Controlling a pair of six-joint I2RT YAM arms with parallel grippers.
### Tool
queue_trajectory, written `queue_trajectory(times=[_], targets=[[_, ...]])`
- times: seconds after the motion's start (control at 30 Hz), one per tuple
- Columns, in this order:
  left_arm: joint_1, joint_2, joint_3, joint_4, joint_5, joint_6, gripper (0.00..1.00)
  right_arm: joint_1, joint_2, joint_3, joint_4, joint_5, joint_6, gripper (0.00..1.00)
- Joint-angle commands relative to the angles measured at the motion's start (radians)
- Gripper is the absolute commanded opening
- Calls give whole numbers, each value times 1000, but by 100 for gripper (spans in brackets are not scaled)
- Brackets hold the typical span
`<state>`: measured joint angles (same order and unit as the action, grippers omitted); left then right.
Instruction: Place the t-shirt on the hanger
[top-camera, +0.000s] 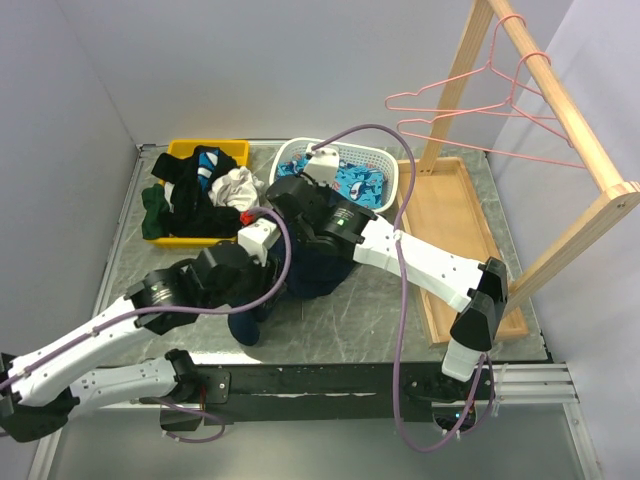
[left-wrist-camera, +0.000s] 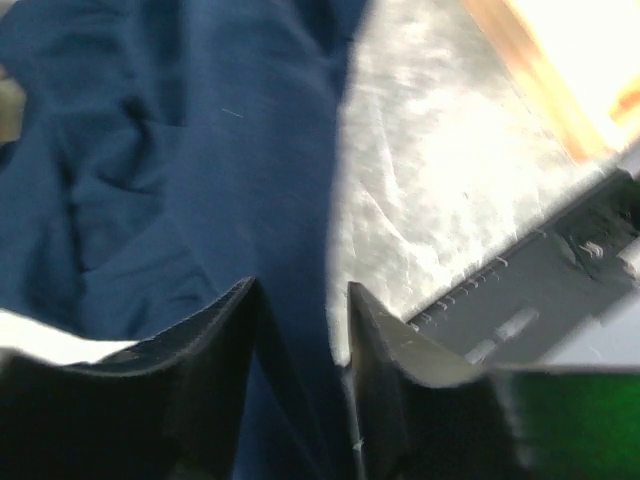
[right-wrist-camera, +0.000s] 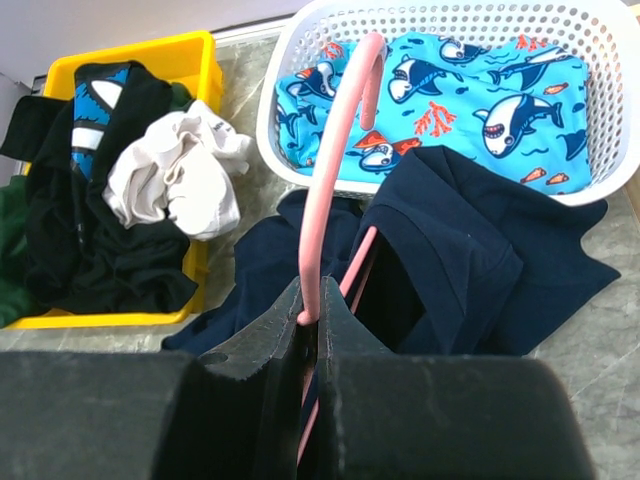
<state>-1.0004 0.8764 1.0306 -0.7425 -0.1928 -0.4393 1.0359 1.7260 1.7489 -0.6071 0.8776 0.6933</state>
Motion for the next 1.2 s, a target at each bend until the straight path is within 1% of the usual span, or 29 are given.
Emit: queue_trajectory(times=[0.0, 0.03, 0.07, 0.1, 0.17, 0.2, 0.23, 0.27, 0.3, 0.33, 0.37, 0.4, 0.43, 0.5, 0.57, 0.67, 0.7, 0.77, 0.8, 0.83, 0.87, 0.93, 1.03, 1.17], targets=[[-17, 19, 2, 41, -242, -39, 35, -4, 4, 60, -2, -9, 11, 0], [-20, 22, -6, 51, -270, -45, 24, -2, 1, 57, 0, -25, 9, 0], [-20, 21, -20, 63, -308, -53, 4, -2, -6, 54, -2, -34, 9, 0], [-20, 15, -26, 96, -316, -52, 1, -4, -11, 46, 0, -43, 5, 0], [-20, -11, -43, 124, -333, -41, 1, -4, -34, 28, 7, -80, -9, 0], [-21, -20, -47, 130, -339, -41, 1, -4, -46, 18, 16, -97, -47, 0], [-20, -45, -55, 138, -341, -35, 1, -4, -61, 8, 53, -110, -76, 13], [-20, -59, -58, 141, -336, -20, 1, -4, -101, -18, 76, -155, -107, 20], [-20, -74, -63, 144, -332, -16, 1, -4, -124, -34, 110, -192, -194, 37], [-20, -112, -72, 155, -330, -21, 1, -2, -149, -49, 168, -242, -239, 47], [-20, -134, -81, 167, -330, -21, 1, -2, -196, -78, 190, -318, -270, 57], [-21, -155, -93, 184, -321, -19, 1, -2, -219, -92, 211, -365, -323, 72], [-20, -201, -112, 202, -323, -24, 1, -2, -244, -109, 246, -396, -348, 78], [-20, -235, -130, 219, -313, -27, 1, -2, -305, -146, 268, -446, -377, 88], [-21, -277, -147, 229, -315, -32, 1, -4, -360, -189, 291, -454, -379, 89], [-20, -320, -127, 216, -307, -12, 1, -13, -405, -265, 302, -437, -362, 86], [-20, -336, -115, 207, -309, -6, 1, -43, -413, -291, 308, -457, -347, 85], [-20, -347, -66, 180, -289, 31, 1, -95, -436, -359, 326, -515, -315, 84], [-20, -350, -49, 167, -280, 48, 1, -149, -447, -380, 336, -561, -310, 83], [-21, -349, -9, 154, -271, 66, 1, -178, -471, -406, 386, -636, -307, 83], [-20, -347, 9, 140, -249, 79, 1, -200, -480, -446, 407, -670, -311, 83], [-20, -343, 69, 108, -225, 109, 1, -235, -476, -459, 432, -719, -325, 83], [-20, -343, 155, 83, -191, 148, 1, -250, -441, -437, 414, -703, -347, 82], [-20, -321, 256, 32, -134, 183, 1, -283, -427, -486, 478, -680, -353, 82]])
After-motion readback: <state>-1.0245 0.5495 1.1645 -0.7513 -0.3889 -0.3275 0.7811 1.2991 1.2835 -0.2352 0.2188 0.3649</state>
